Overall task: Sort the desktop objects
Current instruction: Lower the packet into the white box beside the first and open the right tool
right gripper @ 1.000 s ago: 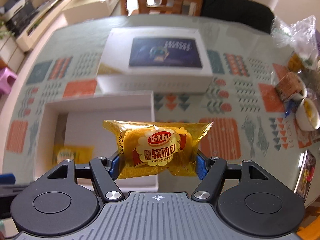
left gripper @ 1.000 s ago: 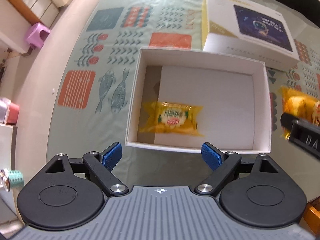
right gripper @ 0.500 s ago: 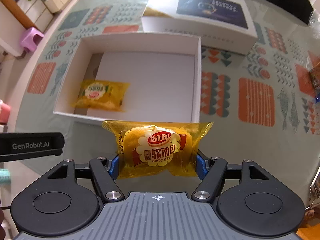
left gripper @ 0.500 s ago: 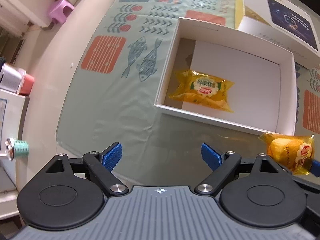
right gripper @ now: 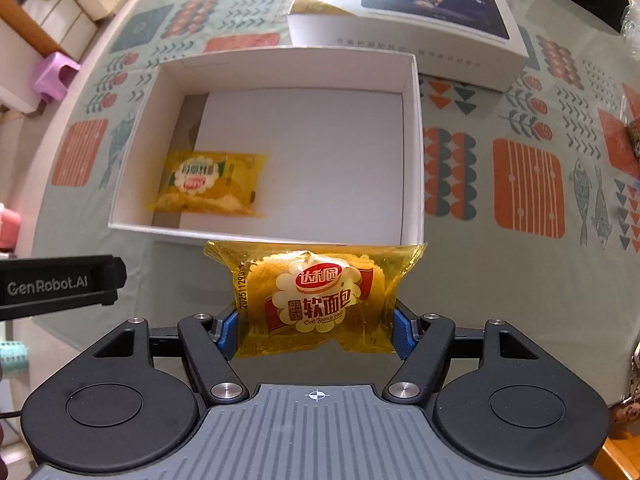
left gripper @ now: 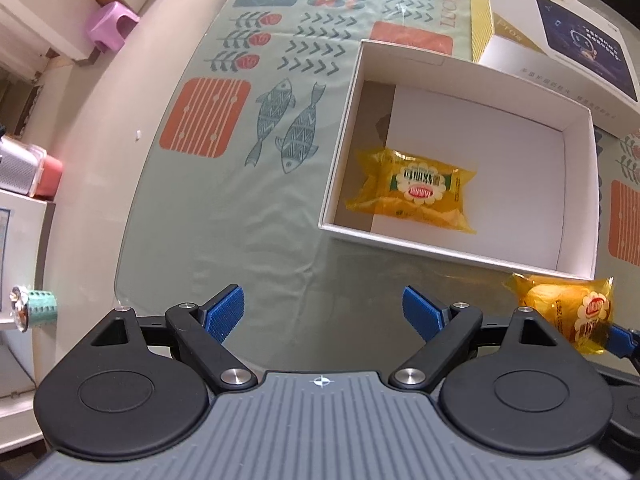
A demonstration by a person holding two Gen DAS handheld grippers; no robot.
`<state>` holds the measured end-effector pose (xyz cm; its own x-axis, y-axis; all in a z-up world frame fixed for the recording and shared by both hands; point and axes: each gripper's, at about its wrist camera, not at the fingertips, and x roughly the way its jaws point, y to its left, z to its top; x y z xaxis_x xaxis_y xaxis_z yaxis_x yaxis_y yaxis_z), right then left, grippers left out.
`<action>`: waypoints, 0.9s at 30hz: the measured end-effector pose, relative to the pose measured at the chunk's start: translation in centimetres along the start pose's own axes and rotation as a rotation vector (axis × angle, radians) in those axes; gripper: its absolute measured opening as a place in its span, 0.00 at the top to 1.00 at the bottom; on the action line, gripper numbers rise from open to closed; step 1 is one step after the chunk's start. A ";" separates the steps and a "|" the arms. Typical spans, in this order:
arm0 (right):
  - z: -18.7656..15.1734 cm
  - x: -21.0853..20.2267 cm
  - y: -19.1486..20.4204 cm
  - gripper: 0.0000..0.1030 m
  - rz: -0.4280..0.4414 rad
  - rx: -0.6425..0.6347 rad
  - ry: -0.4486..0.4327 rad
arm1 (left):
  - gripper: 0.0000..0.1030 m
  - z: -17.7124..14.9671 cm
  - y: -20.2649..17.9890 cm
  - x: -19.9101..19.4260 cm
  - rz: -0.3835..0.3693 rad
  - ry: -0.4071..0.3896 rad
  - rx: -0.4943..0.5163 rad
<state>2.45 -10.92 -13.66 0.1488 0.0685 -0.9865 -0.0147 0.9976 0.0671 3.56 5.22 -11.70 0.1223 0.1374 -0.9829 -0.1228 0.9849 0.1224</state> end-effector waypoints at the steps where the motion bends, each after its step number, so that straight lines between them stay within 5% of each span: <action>1: 0.3 0.0 0.1 0.34 -0.006 0.004 -0.008 | 0.00 0.3 0.1 0.1 -0.003 0.001 0.002; 12: 4.7 3.9 0.5 0.34 -0.091 0.007 -0.080 | 0.00 3.4 0.6 1.1 -0.007 0.012 0.048; 27: 6.6 10.1 0.7 0.32 -0.165 0.009 -0.016 | 0.00 6.6 1.1 3.0 -0.001 0.046 0.103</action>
<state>10.45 -9.46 -22.63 0.1646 -0.0965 -0.9816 0.0200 0.9953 -0.0945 10.31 7.44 -13.57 0.0764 0.1336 -0.9881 -0.0206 0.9910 0.1324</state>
